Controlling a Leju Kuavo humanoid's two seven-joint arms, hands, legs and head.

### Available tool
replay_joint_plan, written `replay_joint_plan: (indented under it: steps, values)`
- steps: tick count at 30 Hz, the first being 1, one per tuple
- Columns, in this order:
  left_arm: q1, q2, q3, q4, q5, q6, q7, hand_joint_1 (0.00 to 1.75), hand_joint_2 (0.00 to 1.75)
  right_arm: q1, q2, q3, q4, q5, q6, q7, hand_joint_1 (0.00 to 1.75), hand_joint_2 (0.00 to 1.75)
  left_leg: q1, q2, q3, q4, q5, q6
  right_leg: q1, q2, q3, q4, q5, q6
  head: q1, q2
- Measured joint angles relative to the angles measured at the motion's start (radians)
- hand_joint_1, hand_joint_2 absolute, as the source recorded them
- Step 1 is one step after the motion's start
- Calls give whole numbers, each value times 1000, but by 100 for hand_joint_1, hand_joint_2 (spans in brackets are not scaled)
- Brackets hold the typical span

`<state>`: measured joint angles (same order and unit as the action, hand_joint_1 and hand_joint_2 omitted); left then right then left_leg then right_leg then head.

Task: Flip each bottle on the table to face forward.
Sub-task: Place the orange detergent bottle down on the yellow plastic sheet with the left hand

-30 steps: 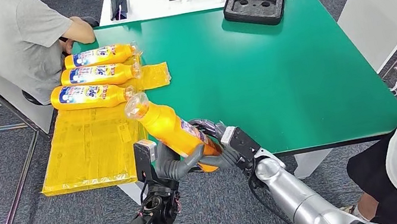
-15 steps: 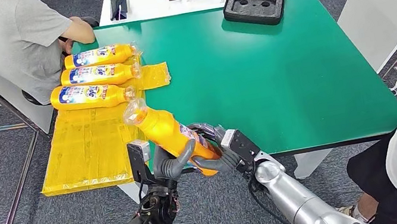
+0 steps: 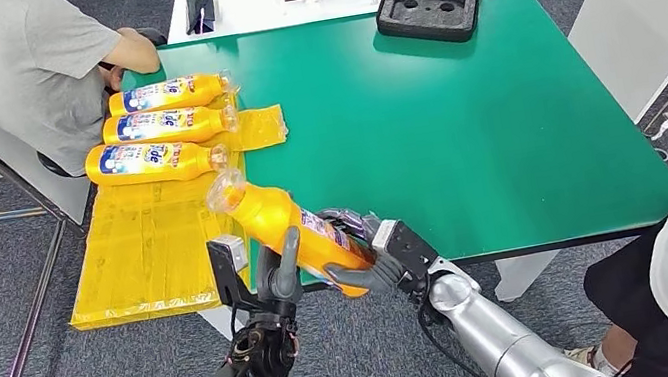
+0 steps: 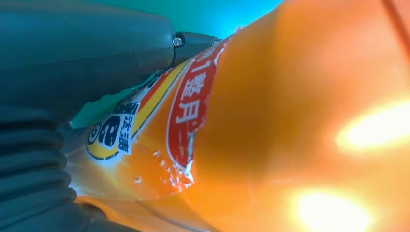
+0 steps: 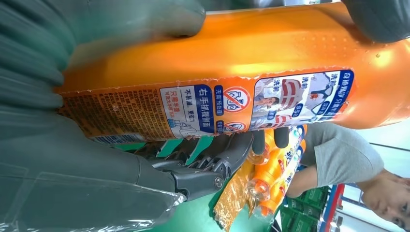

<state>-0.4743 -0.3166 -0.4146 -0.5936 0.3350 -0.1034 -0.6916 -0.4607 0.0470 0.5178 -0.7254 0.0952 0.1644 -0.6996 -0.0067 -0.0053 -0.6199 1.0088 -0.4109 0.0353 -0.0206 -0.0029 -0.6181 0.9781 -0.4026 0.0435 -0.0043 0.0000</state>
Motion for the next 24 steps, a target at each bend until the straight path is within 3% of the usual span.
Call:
replay_joint_plan:
  steps: [24]
  values:
    - [-9, -1, -35, 10, -33, 31, 15, 0, 175, 0, -26, -85, -70, -15, 43, 0, 174, 175, 0, 0, 0, 0, 0, 0, 0, 0, 0, 0, 0, 0, 0, 0]
